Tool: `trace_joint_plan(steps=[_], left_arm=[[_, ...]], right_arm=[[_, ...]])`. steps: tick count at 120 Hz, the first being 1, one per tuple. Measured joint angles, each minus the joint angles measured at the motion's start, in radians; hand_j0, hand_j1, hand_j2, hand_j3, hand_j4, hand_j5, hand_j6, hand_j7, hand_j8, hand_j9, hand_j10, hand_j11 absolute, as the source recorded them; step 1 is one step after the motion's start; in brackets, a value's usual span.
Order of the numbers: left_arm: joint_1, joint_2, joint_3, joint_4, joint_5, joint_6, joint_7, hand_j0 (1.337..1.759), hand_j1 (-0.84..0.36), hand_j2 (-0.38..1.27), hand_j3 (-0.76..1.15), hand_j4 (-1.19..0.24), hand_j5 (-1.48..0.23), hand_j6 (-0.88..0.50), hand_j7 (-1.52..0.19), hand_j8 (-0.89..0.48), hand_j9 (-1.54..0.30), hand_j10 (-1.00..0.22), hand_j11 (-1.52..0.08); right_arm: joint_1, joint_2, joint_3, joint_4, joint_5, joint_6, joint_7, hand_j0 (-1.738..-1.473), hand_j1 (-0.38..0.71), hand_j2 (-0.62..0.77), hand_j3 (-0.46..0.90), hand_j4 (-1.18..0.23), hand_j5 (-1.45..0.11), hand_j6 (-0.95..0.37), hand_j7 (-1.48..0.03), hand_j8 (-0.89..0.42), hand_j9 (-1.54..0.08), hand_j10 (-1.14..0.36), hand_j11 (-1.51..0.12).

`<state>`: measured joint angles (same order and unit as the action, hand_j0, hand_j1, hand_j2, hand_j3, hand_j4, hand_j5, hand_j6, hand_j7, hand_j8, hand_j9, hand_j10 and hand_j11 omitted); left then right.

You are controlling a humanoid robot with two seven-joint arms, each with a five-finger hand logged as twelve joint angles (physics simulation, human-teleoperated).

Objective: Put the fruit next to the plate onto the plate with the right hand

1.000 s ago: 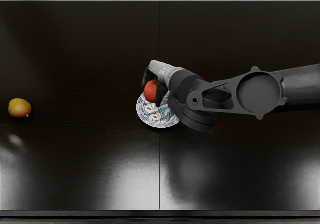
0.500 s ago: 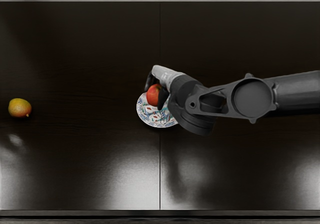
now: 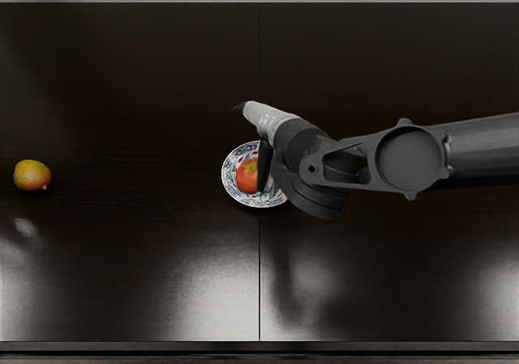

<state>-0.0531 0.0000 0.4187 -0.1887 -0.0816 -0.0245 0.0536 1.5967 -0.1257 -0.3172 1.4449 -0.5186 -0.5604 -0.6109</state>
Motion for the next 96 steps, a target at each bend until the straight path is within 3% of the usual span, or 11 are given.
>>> trace_joint_plan(steps=[32,43,53,62,74,83,96], left_arm=[[0.001,0.000,0.001,0.000,0.000,0.000,0.000,1.658,0.07,0.05,0.00,-0.23,-0.30,-0.23,-0.30,-0.23,-0.30,-0.23,-0.30],[0.001,0.000,0.001,0.000,0.000,0.000,0.000,1.658,0.07,0.05,0.00,-0.23,-0.30,-0.23,-0.30,-0.23,-0.30,-0.23,-0.30],[0.001,0.000,0.001,0.000,0.000,0.000,0.000,1.658,0.07,0.05,0.00,-0.23,-0.30,-0.23,-0.30,-0.23,-0.30,-0.23,-0.30],[0.001,0.000,0.001,0.000,0.000,0.000,0.000,1.658,0.07,0.05,0.00,-0.23,-0.30,-0.23,-0.30,-0.23,-0.30,-0.23,-0.30],[0.001,0.000,0.002,0.000,0.000,0.000,0.000,1.658,0.07,0.05,0.00,-0.23,-0.30,-0.23,-0.30,-0.23,-0.30,-0.23,-0.30],[0.001,0.000,0.002,0.000,0.000,0.000,0.000,1.658,0.07,0.05,0.00,-0.23,-0.30,-0.23,-0.30,-0.23,-0.30,-0.23,-0.30],[0.002,0.000,0.001,0.000,0.000,0.000,0.000,1.658,0.07,0.05,0.00,-0.23,-0.30,-0.23,-0.30,-0.23,-0.30,-0.23,-0.30]], right_arm=[[-0.019,-0.139,0.200,0.194,0.074,0.006,0.000,-1.658,-0.29,0.01,0.00,-0.05,-0.07,-0.05,-0.07,-0.04,-0.07,-0.05,-0.07],[-0.110,-0.169,0.341,0.222,0.093,0.106,0.000,-1.658,-0.30,0.00,0.00,-0.05,-0.06,-0.04,-0.06,-0.04,-0.06,-0.05,-0.06],[-0.233,-0.219,0.525,0.232,0.146,0.307,0.000,-1.658,-0.30,0.00,0.00,-0.04,-0.06,-0.04,-0.05,-0.04,-0.06,-0.04,-0.05],[-0.370,-0.290,0.705,0.220,0.269,0.543,0.000,-1.658,-0.31,0.00,0.00,-0.04,-0.05,-0.04,-0.05,-0.04,-0.05,-0.04,-0.05],[-0.518,-0.399,0.846,0.133,0.498,0.857,0.000,-1.658,-0.31,0.00,0.00,-0.04,-0.05,-0.04,-0.05,-0.04,-0.05,-0.04,-0.05],[-0.574,-0.497,0.874,0.085,0.661,1.018,0.000,-1.658,-0.31,0.00,0.00,-0.04,-0.05,-0.03,-0.05,-0.03,-0.05,-0.04,-0.05],[-0.608,-0.618,0.842,0.045,0.813,1.117,0.000,-1.658,-0.31,-0.01,0.00,-0.03,-0.04,-0.03,-0.04,-0.03,-0.04,-0.03,-0.04]])
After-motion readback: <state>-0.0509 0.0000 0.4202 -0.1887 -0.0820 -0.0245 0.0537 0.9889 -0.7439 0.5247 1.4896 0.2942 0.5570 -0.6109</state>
